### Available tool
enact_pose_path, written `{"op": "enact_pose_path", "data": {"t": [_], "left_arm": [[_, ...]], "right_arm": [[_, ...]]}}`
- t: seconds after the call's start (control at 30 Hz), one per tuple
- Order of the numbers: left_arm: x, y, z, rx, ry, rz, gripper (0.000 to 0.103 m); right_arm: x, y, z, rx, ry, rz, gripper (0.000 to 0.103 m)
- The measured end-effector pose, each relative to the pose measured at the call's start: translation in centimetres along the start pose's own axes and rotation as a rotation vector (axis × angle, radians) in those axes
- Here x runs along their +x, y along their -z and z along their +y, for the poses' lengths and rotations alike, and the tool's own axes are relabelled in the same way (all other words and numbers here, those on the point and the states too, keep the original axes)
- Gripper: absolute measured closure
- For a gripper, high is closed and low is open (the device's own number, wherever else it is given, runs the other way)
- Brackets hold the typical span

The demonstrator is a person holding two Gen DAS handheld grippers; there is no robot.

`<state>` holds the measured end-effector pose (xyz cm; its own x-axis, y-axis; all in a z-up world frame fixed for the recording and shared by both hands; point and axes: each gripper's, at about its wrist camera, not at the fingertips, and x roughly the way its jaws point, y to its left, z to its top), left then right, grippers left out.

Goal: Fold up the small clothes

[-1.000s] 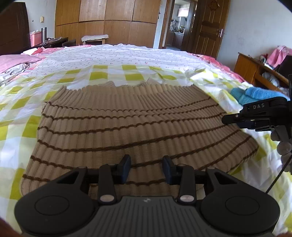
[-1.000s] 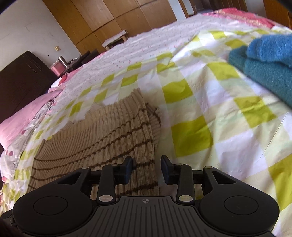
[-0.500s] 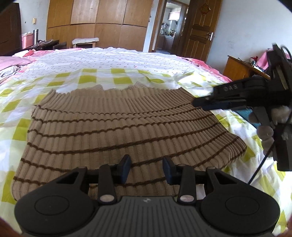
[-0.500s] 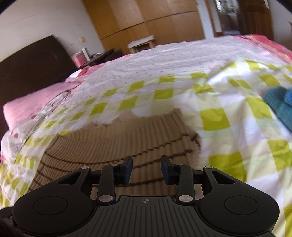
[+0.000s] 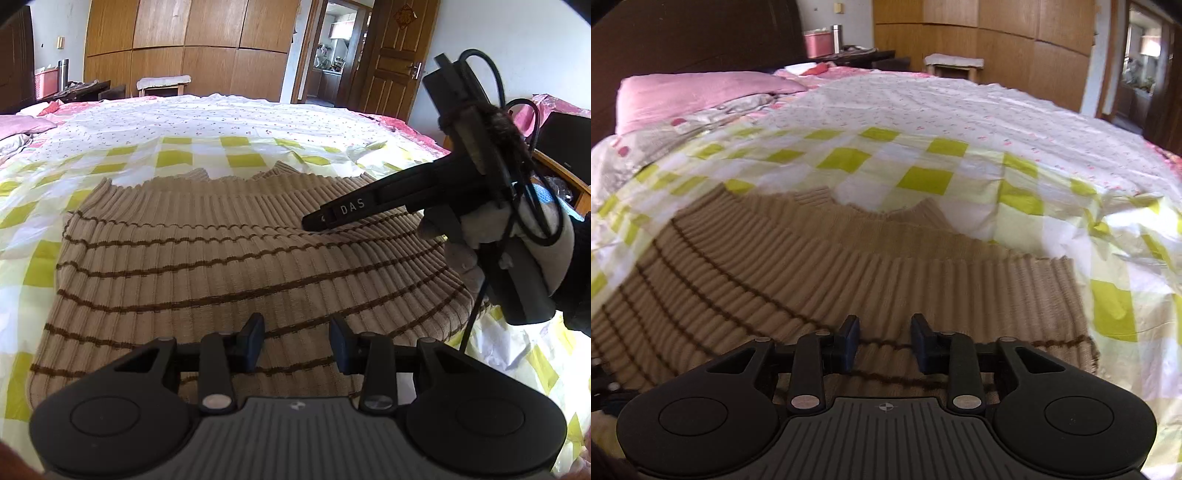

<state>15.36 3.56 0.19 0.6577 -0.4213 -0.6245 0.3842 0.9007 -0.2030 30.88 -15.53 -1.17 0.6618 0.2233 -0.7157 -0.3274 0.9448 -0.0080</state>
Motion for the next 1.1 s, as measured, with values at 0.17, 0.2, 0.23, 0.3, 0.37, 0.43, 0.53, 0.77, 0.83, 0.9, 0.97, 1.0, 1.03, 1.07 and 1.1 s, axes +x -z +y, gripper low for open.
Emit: {"op": "enact_pose_path", "data": {"t": [0.17,0.2,0.23,0.3,0.37,0.43,0.53,0.77,0.83,0.9,0.97,1.0,1.03,1.07,1.1], "left_arm": [[-0.1,0.0,0.0,-0.003,-0.001,-0.005,0.06],[-0.1,0.0,0.0,-0.001,-0.003,-0.006,0.06],[-0.1,0.1,-0.1,0.002,-0.005,-0.008,0.06],[-0.2,0.2,-0.4,0.011,-0.011,-0.013,0.06],[-0.3,0.2,-0.6,0.023,-0.015,-0.019,0.06],[-0.4,0.3,-0.9,0.031,-0.019,-0.023,0.06],[-0.7,0.4,-1.6,0.039,-0.017,-0.029,0.06],[-1.2,0.9,-6.0,0.14,-0.004,-0.036,0.059],[-1.1,1.3,-7.4,0.161,-0.001,-0.028,0.054],[-0.7,1.8,-8.8,0.195,-0.006,-0.011,0.053],[-0.1,2.4,-10.4,0.242,-0.027,0.0,0.053],[0.2,2.6,-11.2,0.27,-0.043,0.0,0.053],[0.5,2.9,-12.0,0.302,-0.057,-0.002,0.053],[0.9,3.1,-12.8,0.331,-0.07,-0.006,0.052],[1.2,3.2,-13.5,0.36,-0.081,-0.01,0.052]], "right_arm": [[-1.6,-0.2,-2.1,0.116,0.043,-0.074,0.092],[-2.1,-0.2,-2.8,0.147,0.045,-0.088,0.092],[-2.7,0.0,-3.4,0.174,0.047,-0.1,0.092],[-4.0,0.5,-4.7,0.221,0.045,-0.119,0.092],[-5.3,1.4,-5.9,0.277,0.037,-0.129,0.092],[-6.6,2.6,-7.3,0.334,0.054,-0.14,0.092],[-7.6,4.7,-9.5,0.445,0.026,-0.114,0.085],[-7.2,8.4,-12.4,0.619,-0.133,-0.068,0.08],[-7.2,8.9,-13.1,0.667,-0.192,-0.074,0.074],[-7.3,9.6,-13.9,0.723,-0.261,-0.08,0.069],[-7.4,10.4,-14.8,0.777,-0.315,-0.086,0.067],[-7.5,10.9,-15.2,0.796,-0.333,-0.087,0.067],[-7.7,11.4,-15.7,0.812,-0.349,-0.091,0.065],[-7.8,12.1,-16.1,0.83,-0.364,-0.094,0.063],[-7.9,12.7,-16.4,0.849,-0.377,-0.096,0.061]]}}
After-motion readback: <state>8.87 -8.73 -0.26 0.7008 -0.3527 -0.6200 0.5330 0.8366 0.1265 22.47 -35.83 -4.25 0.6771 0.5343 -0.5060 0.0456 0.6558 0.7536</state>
